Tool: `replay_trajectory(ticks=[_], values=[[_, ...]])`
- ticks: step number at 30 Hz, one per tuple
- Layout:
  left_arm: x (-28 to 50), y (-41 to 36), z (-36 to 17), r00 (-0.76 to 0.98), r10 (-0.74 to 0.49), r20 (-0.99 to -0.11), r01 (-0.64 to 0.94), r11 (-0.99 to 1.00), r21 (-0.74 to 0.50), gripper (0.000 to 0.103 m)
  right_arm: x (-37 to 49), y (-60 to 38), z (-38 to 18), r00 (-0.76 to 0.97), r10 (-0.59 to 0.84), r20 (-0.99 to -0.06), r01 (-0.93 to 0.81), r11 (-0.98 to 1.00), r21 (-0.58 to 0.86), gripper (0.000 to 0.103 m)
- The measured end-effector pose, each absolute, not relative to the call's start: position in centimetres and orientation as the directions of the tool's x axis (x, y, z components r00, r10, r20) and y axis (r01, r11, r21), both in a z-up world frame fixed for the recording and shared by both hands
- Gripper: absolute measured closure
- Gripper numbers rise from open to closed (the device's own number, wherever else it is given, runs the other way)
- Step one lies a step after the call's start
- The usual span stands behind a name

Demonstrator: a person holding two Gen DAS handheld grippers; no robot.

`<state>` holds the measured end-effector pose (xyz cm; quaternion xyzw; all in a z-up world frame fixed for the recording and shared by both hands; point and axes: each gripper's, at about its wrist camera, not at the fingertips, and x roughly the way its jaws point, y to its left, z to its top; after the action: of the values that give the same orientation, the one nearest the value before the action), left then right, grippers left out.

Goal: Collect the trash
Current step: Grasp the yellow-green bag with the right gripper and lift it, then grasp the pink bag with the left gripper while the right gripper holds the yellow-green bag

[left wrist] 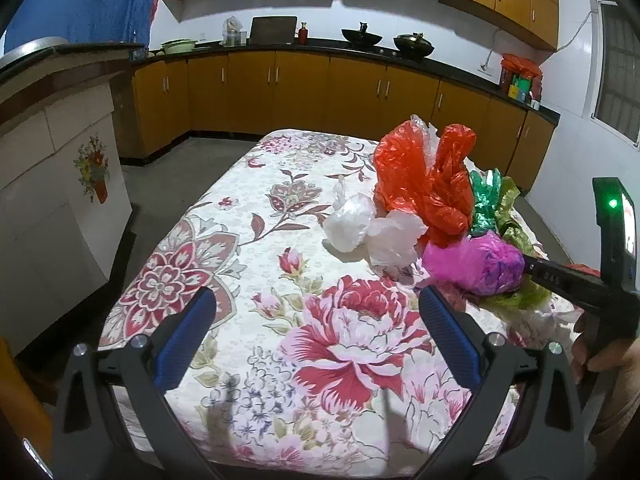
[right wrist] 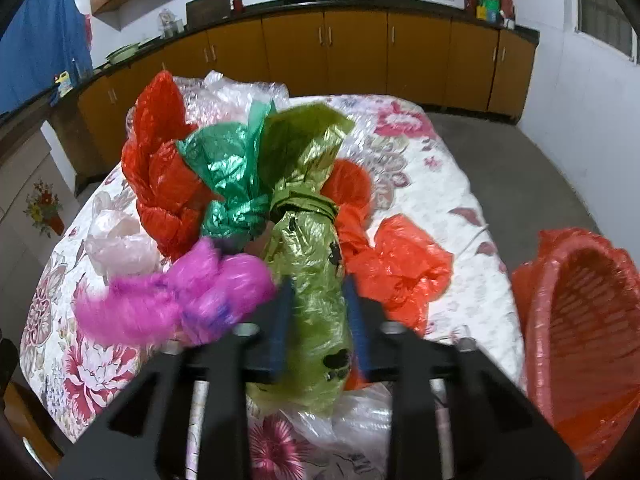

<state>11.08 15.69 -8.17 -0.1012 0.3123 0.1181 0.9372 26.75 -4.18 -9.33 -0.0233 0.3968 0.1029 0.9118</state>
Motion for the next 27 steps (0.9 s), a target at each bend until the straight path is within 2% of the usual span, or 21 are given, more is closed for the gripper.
replay_trajectory(ticks=[4, 14, 20, 27], values=[[11.5, 15.1, -7.9, 0.784, 0.143, -0.604, -0.267, 0.956, -0.119, 0.005, 25.7, -4.5, -8.0, 0.695, 0.208, -0.688, -0.230, 0.971, 0.062, 0.096], [13.6, 12.0, -6.9, 0.809, 0.072, -0.584, -0.178, 0.976, -0.126, 0.010, 23.1, -6.8, -4.5, 0.760, 0.275, -0.589, -0.257, 0.959, 0.116, 0.097], [15.7, 9.4, -6.4, 0.816, 0.030, -0.577, -0.116, 0.987, -0.113, 0.011, 21.4, -8.9, -2.9, 0.802, 0.246, -0.545, -0.223, 0.969, 0.109, 0.097], [18.3, 6.2, -7.1, 0.796, -0.033, -0.604, -0.049, 0.992, -0.119, 0.012, 20.5, -11.9, -2.8, 0.819, 0.210, -0.533, -0.169, 0.978, 0.126, 0.097]])
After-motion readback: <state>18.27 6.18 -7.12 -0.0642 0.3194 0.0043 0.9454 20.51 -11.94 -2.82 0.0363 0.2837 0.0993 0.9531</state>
